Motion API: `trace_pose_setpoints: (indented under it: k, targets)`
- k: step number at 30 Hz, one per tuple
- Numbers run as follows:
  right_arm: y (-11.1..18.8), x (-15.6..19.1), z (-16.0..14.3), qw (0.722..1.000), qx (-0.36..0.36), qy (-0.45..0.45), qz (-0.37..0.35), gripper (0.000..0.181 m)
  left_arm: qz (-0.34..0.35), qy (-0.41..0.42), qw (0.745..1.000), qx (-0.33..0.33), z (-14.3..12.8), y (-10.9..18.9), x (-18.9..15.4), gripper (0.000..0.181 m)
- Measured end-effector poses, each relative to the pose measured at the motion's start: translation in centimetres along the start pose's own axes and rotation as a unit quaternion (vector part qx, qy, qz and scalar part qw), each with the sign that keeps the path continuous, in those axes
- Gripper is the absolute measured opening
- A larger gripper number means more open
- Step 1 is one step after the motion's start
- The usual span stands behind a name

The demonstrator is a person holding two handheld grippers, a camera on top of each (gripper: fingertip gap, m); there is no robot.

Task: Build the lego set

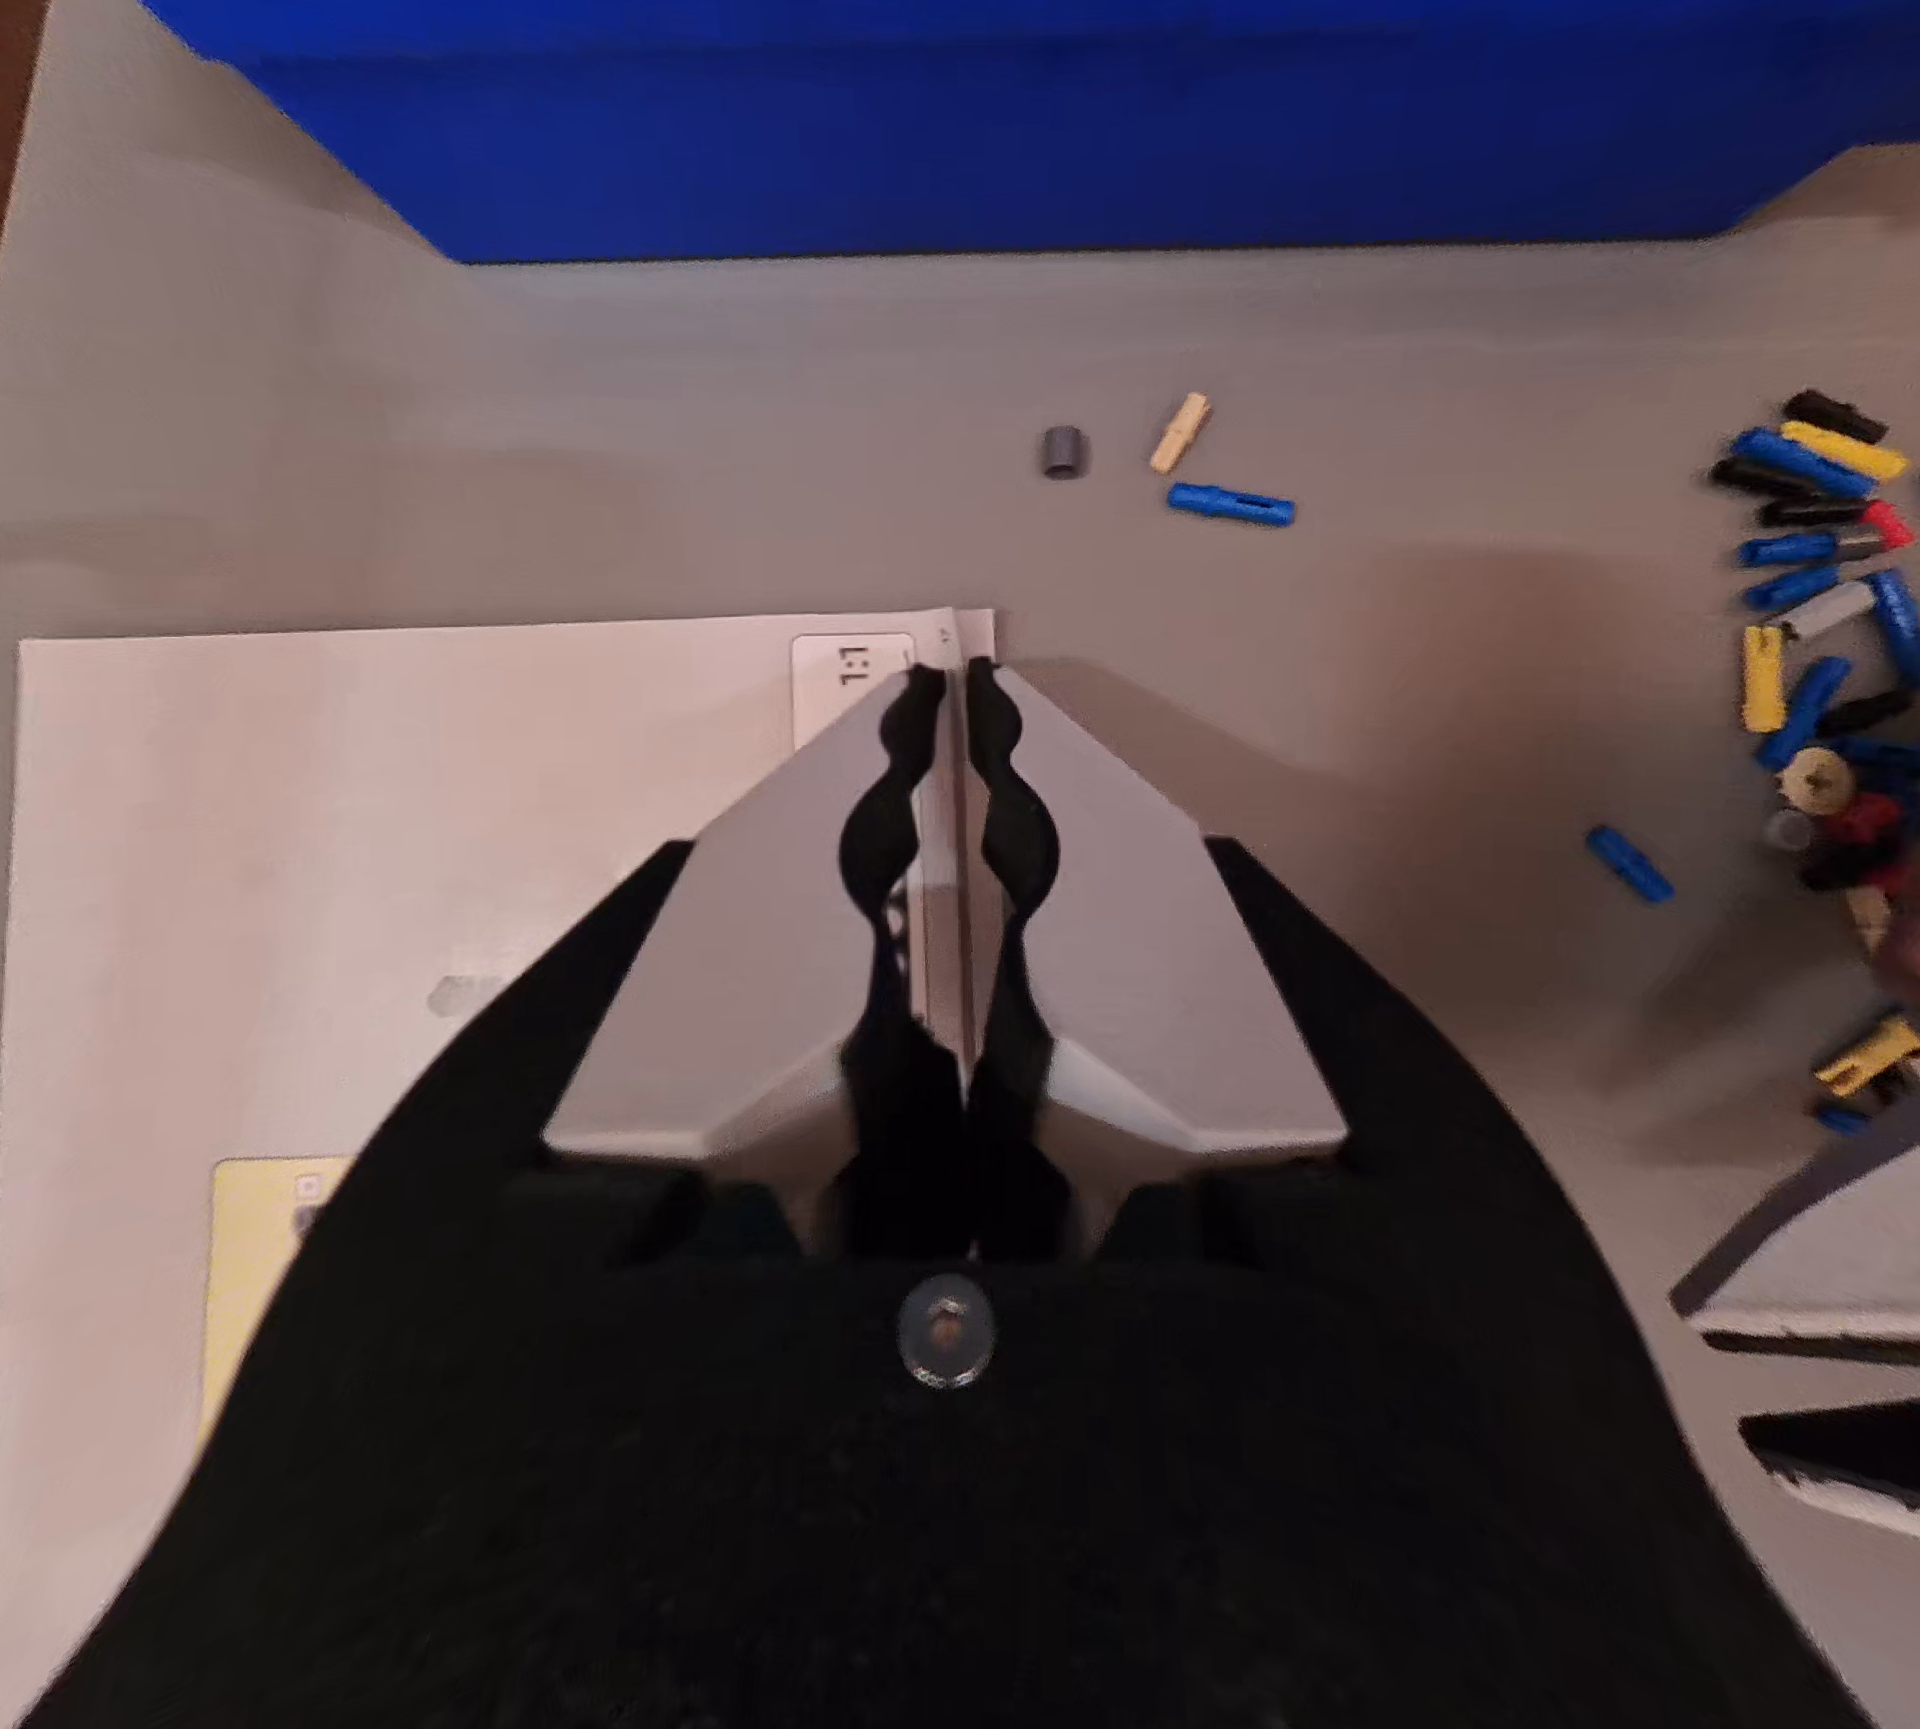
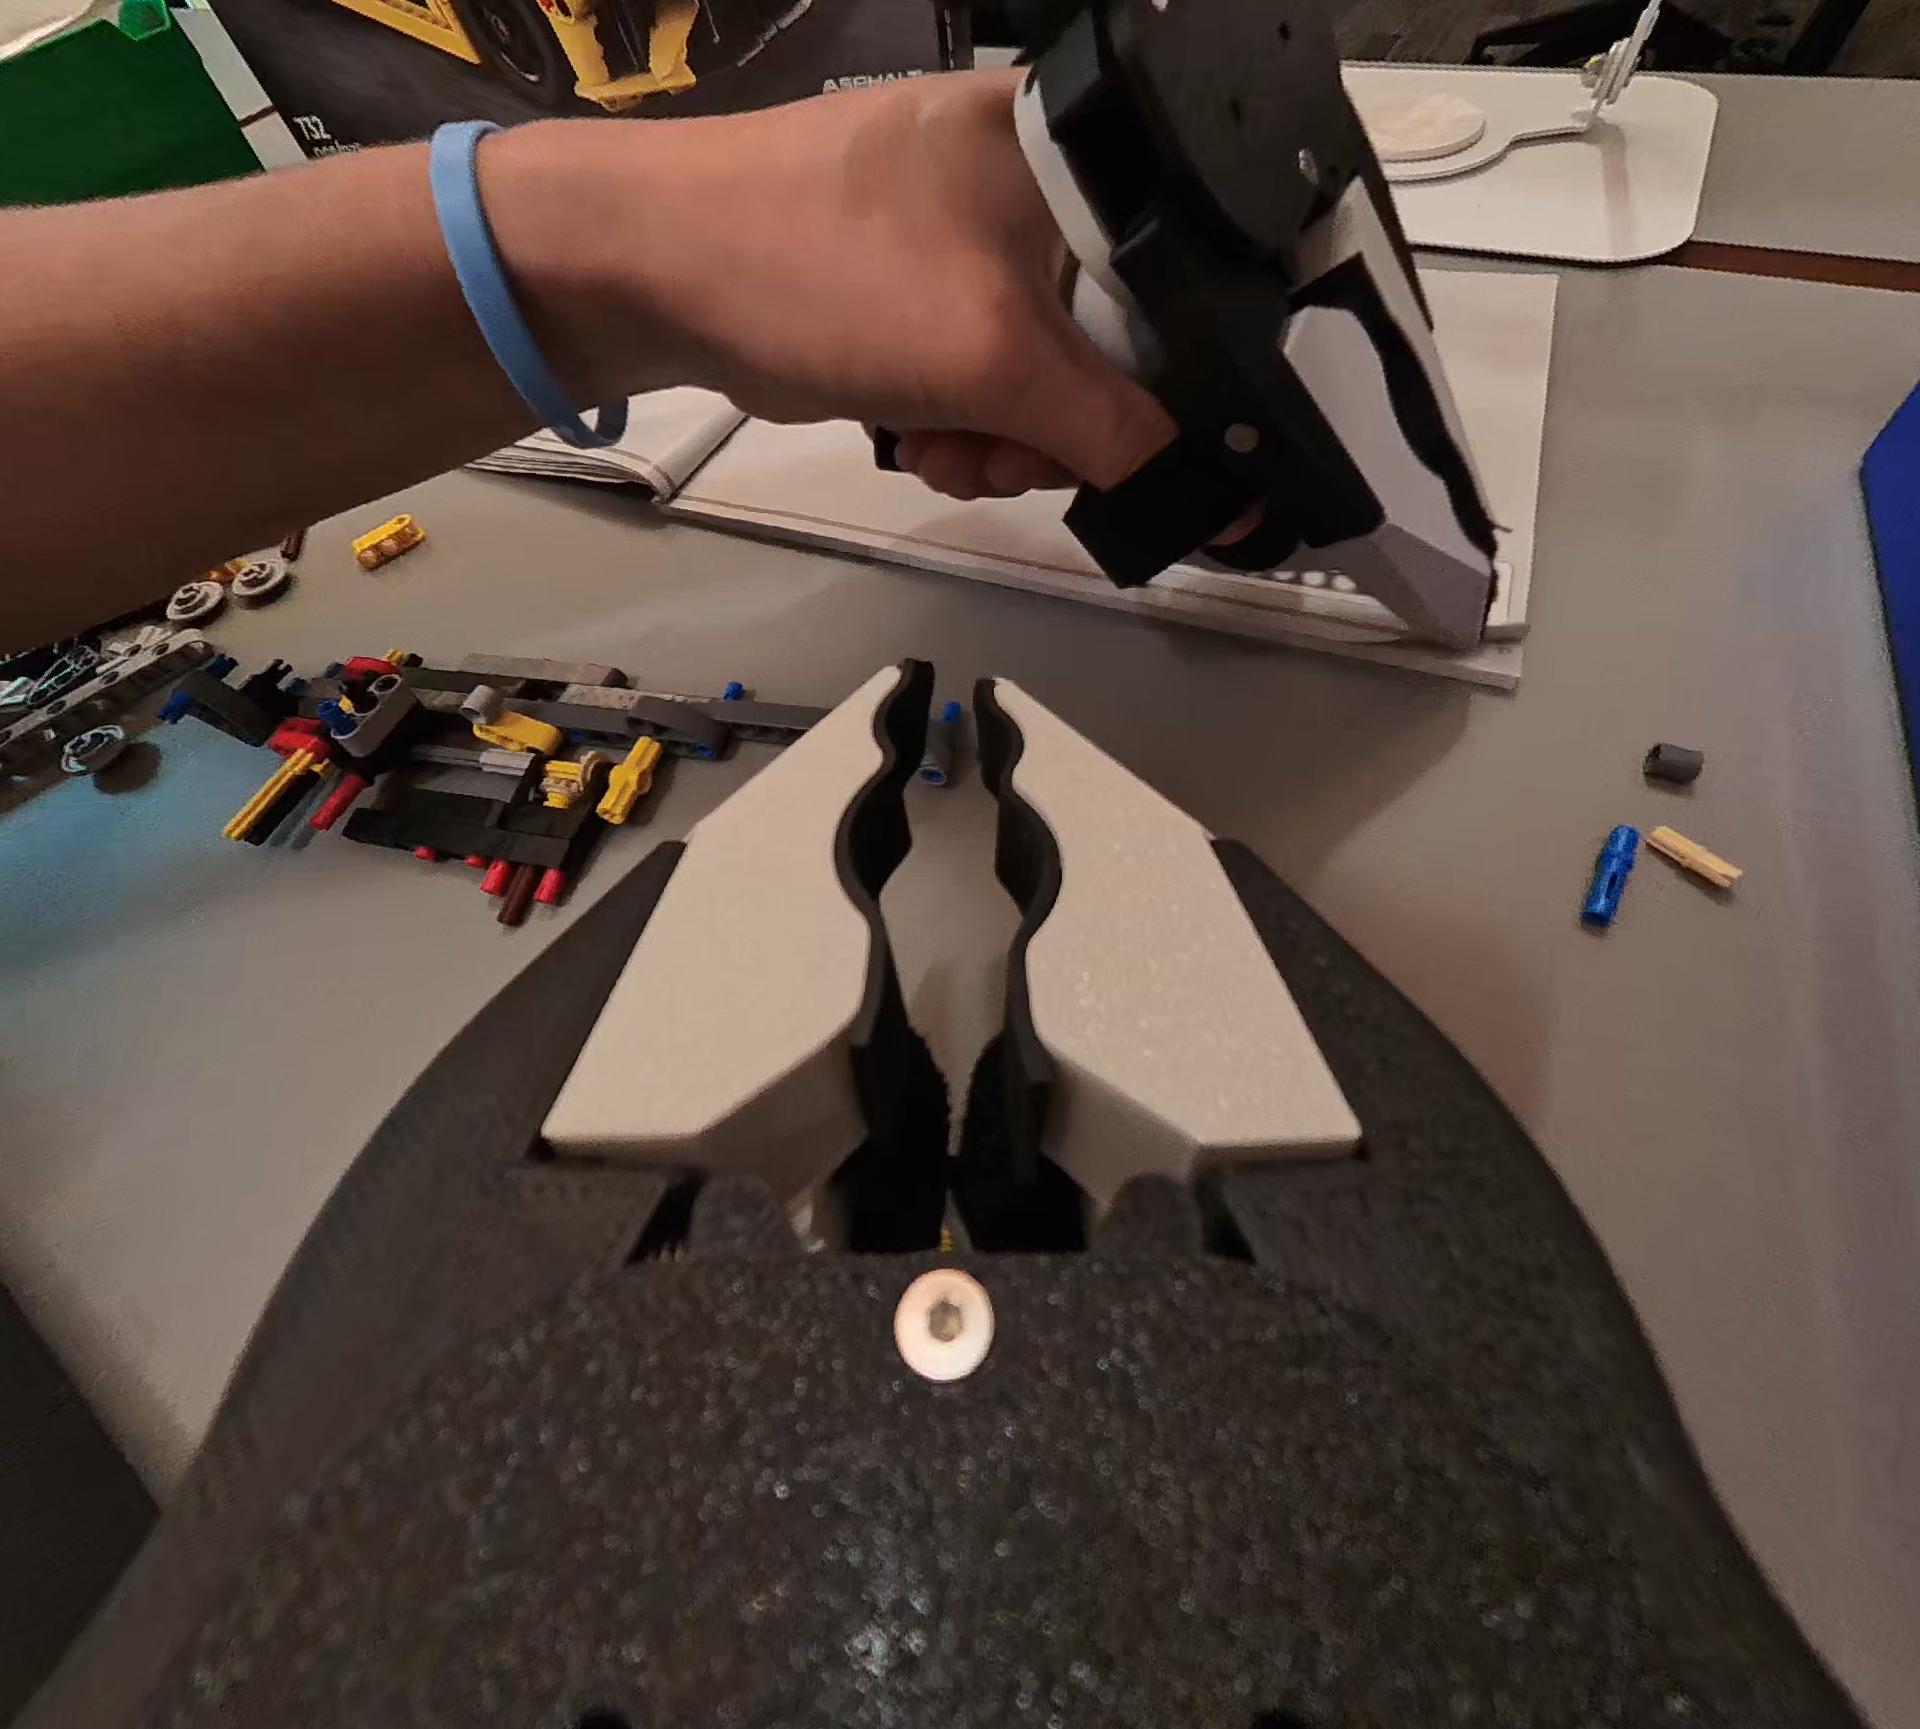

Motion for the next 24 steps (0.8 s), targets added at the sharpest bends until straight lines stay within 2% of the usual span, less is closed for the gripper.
trace_pose_setpoints:
  k: [4, 8, 11, 13, 16, 18, 22, 24]
  targets:
    - [-0.1, 0.2, -0.1, 1.0, 0.002, 0.002, 0.004, 0.008, 0.003, -0.005, 1.0, 0.01, -0.3, 0.1, 0.1, 0.0]
    - [-0.1, -0.1, -0.2, 1.0, 0.005, 0.004, -0.003, 0.008, -0.004, 0.003, 1.0, -0.007, -0.4, 0.3, 0.2, 0.0]
    - [-0.2, -1.3, -0.4, 0.999, 0.01, 0.001, -0.035, 0.012, -0.003, 0.012, 1.0, -0.026, -0.4, 0.3, 0.4, 0.0]
    - [-0.4, -2.8, -0.6, 0.997, 0.022, -0.007, -0.072, 0.022, -0.004, 0.018, 0.999, -0.04, -0.3, 0.3, 0.4, 0.0]
    - [-1.6, -5.4, -1.3, 0.991, 0.079, -0.018, -0.103, 0.046, -0.008, 0.024, 0.999, -0.047, -0.4, 0.5, 0.5, 0.0]
    - [-2.9, -6.3, -1.5, 0.987, 0.127, -0.031, -0.09, 0.056, -0.008, 0.031, 0.998, -0.057, -0.3, 0.8, 0.7, 0.0]
    - [-5.5, -8.2, -0.8, 0.982, 0.166, -0.017, -0.088, 0.057, -0.018, 0.053, 0.995, -0.088, 0.0, 1.9, 0.9, 0.0]
    - [-6.9, -8.5, 0.2, 0.984, 0.157, -0.018, -0.079, 0.051, -0.023, 0.069, 0.991, -0.109, 0.2, 2.6, 1.1, 0.0]
Point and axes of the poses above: each gripper's, where its closed fingertips meet, y back along the fingers, z out of its top, x = y × z across the jaws, the point moved 2 cm from there along y, back along the fingers, and after that the axes turned 7 degrees about -z, right-handed, at the moved point
